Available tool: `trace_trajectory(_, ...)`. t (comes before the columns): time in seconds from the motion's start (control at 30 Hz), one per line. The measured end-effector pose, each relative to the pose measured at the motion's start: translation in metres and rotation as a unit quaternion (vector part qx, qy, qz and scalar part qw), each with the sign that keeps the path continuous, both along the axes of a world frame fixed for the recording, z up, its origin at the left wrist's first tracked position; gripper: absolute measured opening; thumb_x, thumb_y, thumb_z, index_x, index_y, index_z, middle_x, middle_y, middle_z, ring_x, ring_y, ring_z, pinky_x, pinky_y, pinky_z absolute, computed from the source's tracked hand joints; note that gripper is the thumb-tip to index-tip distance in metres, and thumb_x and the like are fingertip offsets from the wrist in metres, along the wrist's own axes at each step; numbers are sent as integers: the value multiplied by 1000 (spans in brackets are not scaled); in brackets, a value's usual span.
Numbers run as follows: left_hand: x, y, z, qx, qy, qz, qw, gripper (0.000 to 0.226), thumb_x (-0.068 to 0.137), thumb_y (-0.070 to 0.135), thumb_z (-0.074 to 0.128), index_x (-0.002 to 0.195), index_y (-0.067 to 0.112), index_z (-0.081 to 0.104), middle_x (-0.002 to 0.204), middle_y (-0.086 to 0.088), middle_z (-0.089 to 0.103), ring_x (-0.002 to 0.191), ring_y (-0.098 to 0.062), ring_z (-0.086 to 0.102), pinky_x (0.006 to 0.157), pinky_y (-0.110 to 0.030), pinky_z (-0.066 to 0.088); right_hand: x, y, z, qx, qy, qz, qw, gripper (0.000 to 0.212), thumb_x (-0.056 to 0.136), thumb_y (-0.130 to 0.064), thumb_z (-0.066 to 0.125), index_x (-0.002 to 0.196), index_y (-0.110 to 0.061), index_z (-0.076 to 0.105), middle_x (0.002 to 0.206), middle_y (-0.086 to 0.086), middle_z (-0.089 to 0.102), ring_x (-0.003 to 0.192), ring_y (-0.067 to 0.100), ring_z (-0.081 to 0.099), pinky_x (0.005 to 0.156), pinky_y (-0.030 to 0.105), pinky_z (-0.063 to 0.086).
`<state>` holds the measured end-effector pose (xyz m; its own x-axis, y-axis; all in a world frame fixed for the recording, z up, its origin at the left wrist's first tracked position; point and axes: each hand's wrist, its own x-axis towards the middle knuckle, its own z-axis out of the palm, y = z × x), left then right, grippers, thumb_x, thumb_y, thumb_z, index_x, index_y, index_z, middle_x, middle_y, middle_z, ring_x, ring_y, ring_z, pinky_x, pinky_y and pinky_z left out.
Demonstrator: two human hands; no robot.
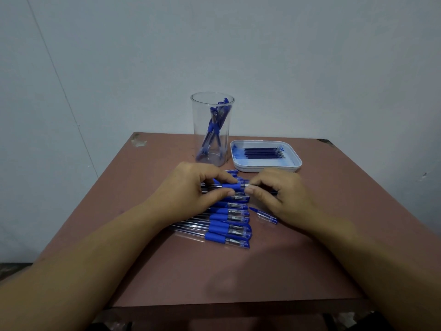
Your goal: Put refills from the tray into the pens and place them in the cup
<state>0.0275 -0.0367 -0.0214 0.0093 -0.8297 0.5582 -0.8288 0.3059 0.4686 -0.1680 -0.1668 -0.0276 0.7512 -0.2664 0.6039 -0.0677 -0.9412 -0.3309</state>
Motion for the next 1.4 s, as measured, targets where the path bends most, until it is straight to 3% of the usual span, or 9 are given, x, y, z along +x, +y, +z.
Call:
trace_trajectory(0.1, -1, 0, 1, -4, 3, -1, 1000, 23, 81, 31, 76, 105, 31, 74, 90, 19, 70, 80, 1, 64, 70, -14, 51, -2, 3, 2, 41, -9, 2, 999, 29, 87, -43, 65, 110, -25, 64, 86, -16, 63, 70, 10, 59, 63, 19, 48)
trace_trajectory(0.23, -1, 0, 1, 1, 3, -1, 1000, 24, 82, 32, 75, 106, 33, 73, 92, 17, 72, 82, 0, 66, 72, -18, 53, 0, 4, 3, -13, -17, -3, 1000, 14, 86, -25, 71, 98, -19, 69, 83, -10, 64, 70, 8, 57, 62, 24, 46)
trace_trajectory(0.33, -1, 0, 1, 4, 8, 0, 1000, 24, 82, 32, 75, 105, 36, 72, 91, 18, 71, 82, 0, 65, 72, -16, 52, 0, 4, 4, -7, -19, -9, 1000, 14, 86, -27, 70, 97, -20, 70, 82, -11, 64, 70, 8, 57, 62, 23, 46)
trace_trajectory(0.5, 4, -2, -1, 9, 6, 29, 1000, 22, 80, 37, 75, 102, 37, 73, 85, 27, 66, 77, -2, 64, 67, -17, 51, -13, 1, 10, 94, 15, -19, 995, 24, 77, -34, 75, 95, -25, 63, 72, -11, 58, 56, 9, 47, 52, 16, 40)
trace_trajectory(0.6, 8, -2, -2, 12, 12, 36, 999, 24, 79, 42, 72, 102, 35, 74, 88, 22, 70, 79, -5, 65, 68, -21, 54, -27, -3, 17, 113, 108, -22, 987, 21, 72, -35, 80, 84, -25, 66, 72, -15, 59, 62, 3, 52, 55, 9, 36)
trace_trajectory(0.73, 8, -3, -4, 4, 10, 42, 999, 20, 79, 37, 76, 99, 37, 74, 83, 29, 66, 78, 0, 64, 67, -10, 46, -33, -5, 19, 122, 226, -43, 966, 15, 73, -35, 79, 77, -26, 68, 75, -11, 63, 63, 1, 53, 55, 13, 38)
trace_trajectory(0.97, 2, -1, -2, -7, 14, 37, 999, 26, 78, 34, 77, 92, 52, 64, 77, 41, 61, 79, 4, 63, 67, -6, 45, -30, -13, 15, 146, 86, -91, 981, 10, 85, -24, 72, 88, -25, 63, 65, -9, 56, 56, 5, 48, 54, 14, 40)
trace_trajectory(1.13, 0, 0, -4, -13, 12, 37, 999, 20, 78, 33, 78, 95, 41, 73, 80, 39, 64, 75, 2, 64, 67, -6, 43, -19, -9, 7, 90, 33, -67, 993, 18, 86, -27, 72, 91, -38, 59, 63, -11, 54, 59, 7, 50, 55, 14, 39)
trace_trajectory(1.4, -4, 0, -4, -27, -2, 52, 998, 19, 76, 32, 82, 94, 31, 76, 78, 34, 62, 76, 4, 63, 68, -10, 47, -9, -2, 4, 74, 2, -28, 997, 16, 85, -27, 74, 100, -26, 68, 75, -20, 58, 64, 9, 52, 59, 12, 39)
